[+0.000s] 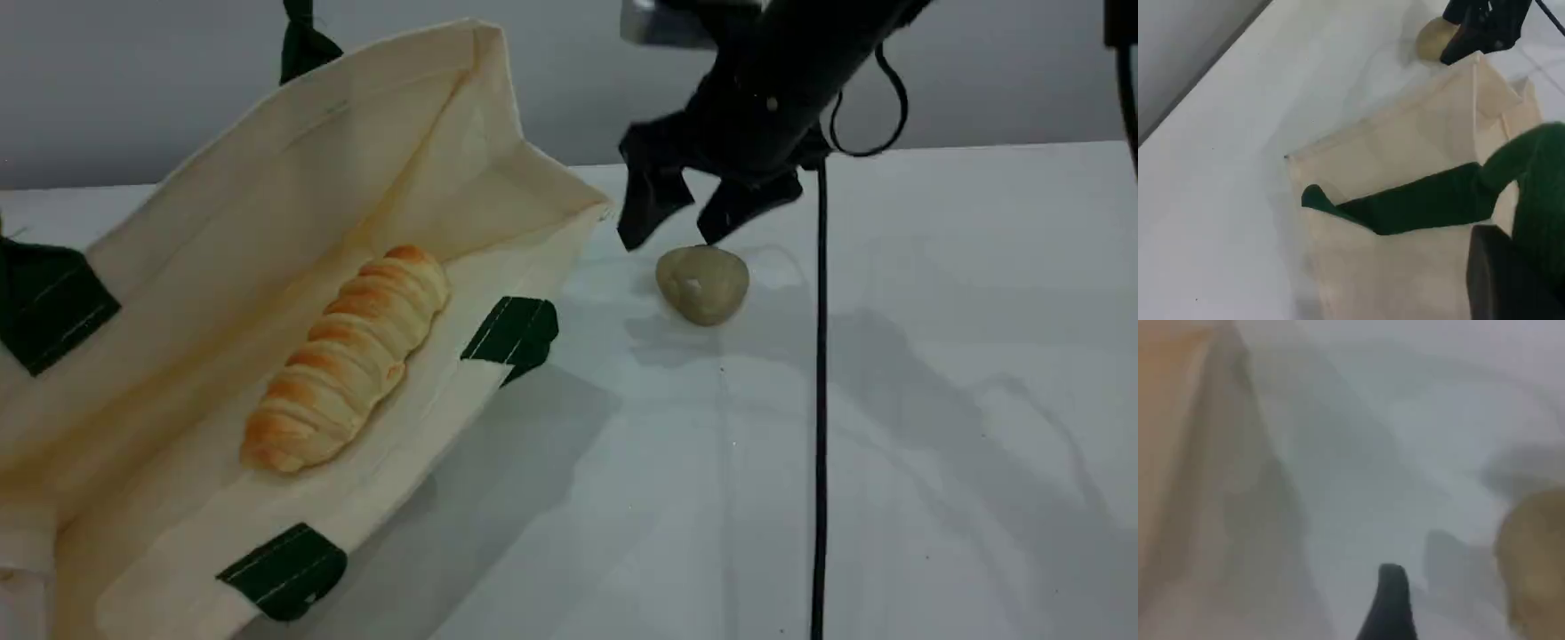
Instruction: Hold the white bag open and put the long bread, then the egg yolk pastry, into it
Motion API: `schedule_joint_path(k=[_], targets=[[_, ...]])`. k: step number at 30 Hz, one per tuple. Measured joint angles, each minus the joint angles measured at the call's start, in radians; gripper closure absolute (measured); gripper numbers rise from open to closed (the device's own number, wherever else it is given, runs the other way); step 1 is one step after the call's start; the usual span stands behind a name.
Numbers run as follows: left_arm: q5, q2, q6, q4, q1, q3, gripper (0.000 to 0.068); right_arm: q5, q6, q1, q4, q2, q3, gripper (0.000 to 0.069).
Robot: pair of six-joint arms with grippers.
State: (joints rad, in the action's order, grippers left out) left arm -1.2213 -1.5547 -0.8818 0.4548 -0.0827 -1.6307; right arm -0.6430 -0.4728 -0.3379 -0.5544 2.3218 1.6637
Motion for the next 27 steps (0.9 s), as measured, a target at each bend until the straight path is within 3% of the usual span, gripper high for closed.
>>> schedule_joint_path(k=[17,27], targets=[[0.0,0.0,0.0,0.0,0.0,0.0,0.0611,0.003,0.237,0.0,0.422,0.023,0.0,0.0139],[0.0,0.0,0.0,0.0,0.0,0.0,0.0611,0.008,0.236,-0.001,0.402,0.067,0.0,0.0269]])
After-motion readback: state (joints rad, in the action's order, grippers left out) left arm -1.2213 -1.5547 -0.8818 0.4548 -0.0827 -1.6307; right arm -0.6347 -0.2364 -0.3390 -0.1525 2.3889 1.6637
